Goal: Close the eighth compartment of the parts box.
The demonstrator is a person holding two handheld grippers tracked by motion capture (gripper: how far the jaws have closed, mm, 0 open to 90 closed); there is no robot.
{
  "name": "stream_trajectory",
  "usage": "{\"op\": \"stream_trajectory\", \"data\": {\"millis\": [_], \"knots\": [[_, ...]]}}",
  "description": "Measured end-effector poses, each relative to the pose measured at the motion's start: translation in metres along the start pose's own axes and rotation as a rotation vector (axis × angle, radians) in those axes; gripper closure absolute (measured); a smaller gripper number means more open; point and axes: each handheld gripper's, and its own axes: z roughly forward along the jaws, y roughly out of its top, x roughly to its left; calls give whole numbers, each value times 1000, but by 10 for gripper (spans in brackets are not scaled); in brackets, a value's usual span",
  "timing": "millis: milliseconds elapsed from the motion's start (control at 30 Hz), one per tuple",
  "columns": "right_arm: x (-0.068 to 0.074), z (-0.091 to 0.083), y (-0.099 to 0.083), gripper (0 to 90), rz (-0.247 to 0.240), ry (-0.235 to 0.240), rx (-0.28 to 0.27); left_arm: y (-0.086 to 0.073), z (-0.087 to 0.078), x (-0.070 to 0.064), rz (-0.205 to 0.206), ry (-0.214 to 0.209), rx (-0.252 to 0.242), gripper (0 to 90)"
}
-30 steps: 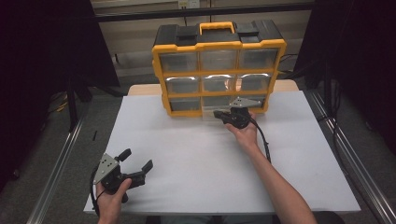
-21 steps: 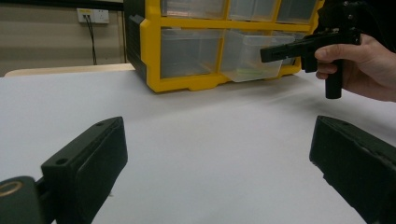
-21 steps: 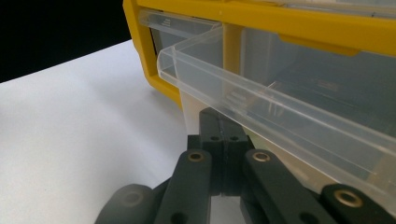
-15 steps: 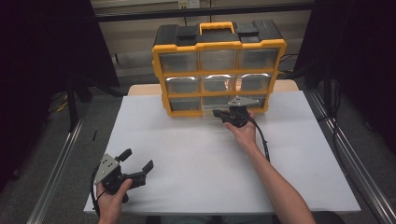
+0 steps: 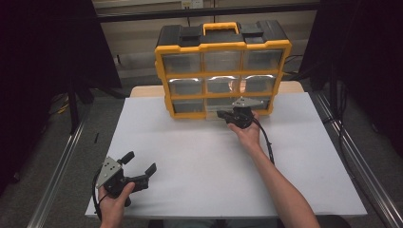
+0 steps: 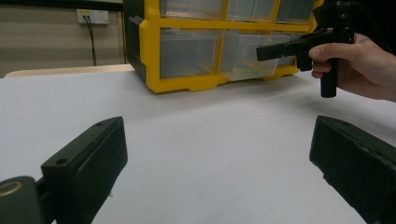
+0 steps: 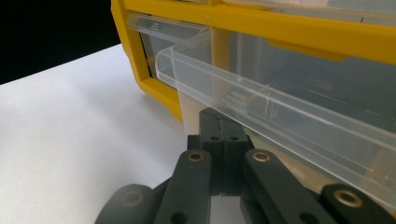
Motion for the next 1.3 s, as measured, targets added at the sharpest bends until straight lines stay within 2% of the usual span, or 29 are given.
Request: {"op": "stream_trajectory", "data": {"millis": [133, 167, 400, 1100, 1133, 1167, 1300], "knots": [[-1, 3, 1, 900, -9, 7, 18, 1, 0, -2, 3, 9, 5, 44], [-2, 3, 1, 900, -11, 6, 16, 1, 0, -2, 13, 0, 9, 44], [-5, 5, 3, 900, -4, -10, 19, 0, 0, -2, 5, 5, 1, 44], [-6, 10, 3, 900, 0, -6, 7, 0, 0, -1, 3, 3, -1, 44], [-6, 11, 3, 900, -2, -8, 6, 0, 1, -2, -12, -1, -13, 44], [-6, 11, 3, 900, 0, -6, 8, 0, 0, 0, 5, -1, 0, 44], [-6, 12, 4, 900, 3, -16, 9, 0, 0, -1, -6, -3, -4, 44]]}}
